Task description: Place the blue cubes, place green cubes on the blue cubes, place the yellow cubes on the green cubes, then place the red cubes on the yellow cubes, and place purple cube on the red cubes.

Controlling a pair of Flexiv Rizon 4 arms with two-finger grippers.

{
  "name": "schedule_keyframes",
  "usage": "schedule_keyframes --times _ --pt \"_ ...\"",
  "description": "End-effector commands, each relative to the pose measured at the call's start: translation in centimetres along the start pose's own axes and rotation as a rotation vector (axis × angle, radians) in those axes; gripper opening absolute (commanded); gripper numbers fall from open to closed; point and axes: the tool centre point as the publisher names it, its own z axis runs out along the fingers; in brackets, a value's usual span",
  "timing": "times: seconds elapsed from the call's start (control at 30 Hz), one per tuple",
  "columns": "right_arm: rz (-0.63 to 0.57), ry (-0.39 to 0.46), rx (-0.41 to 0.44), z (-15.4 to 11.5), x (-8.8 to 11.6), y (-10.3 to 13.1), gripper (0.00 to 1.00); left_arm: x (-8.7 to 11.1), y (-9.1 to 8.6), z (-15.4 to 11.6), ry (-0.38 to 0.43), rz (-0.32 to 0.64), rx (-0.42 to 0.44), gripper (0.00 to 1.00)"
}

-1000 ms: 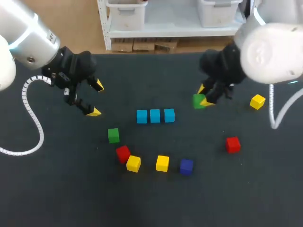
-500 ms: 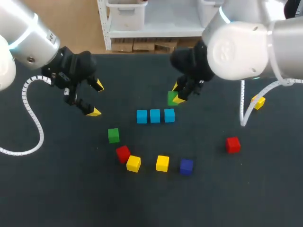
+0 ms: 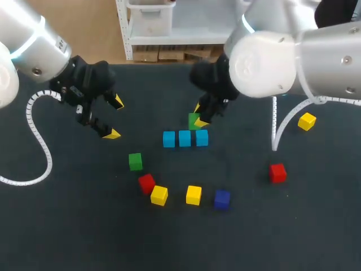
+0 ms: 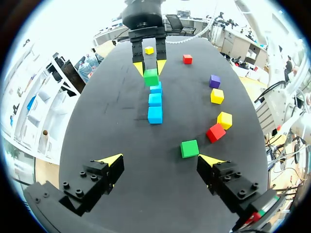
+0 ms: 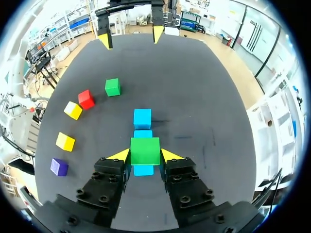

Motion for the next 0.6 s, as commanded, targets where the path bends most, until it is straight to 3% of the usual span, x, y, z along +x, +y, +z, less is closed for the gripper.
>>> schedule_keyframes --times 0.03,0.6 --pt "0.009 0.005 0.005 0.13 0.02 0.04 0.0 0.15 -0.08 -0.05 -0.004 0.004 -0.002 1.0" --pt "0.036 0.025 -0.008 1.02 0.86 0.66 0.0 0.15 -0.08 -0.05 -0.004 0.004 -0.002 1.0"
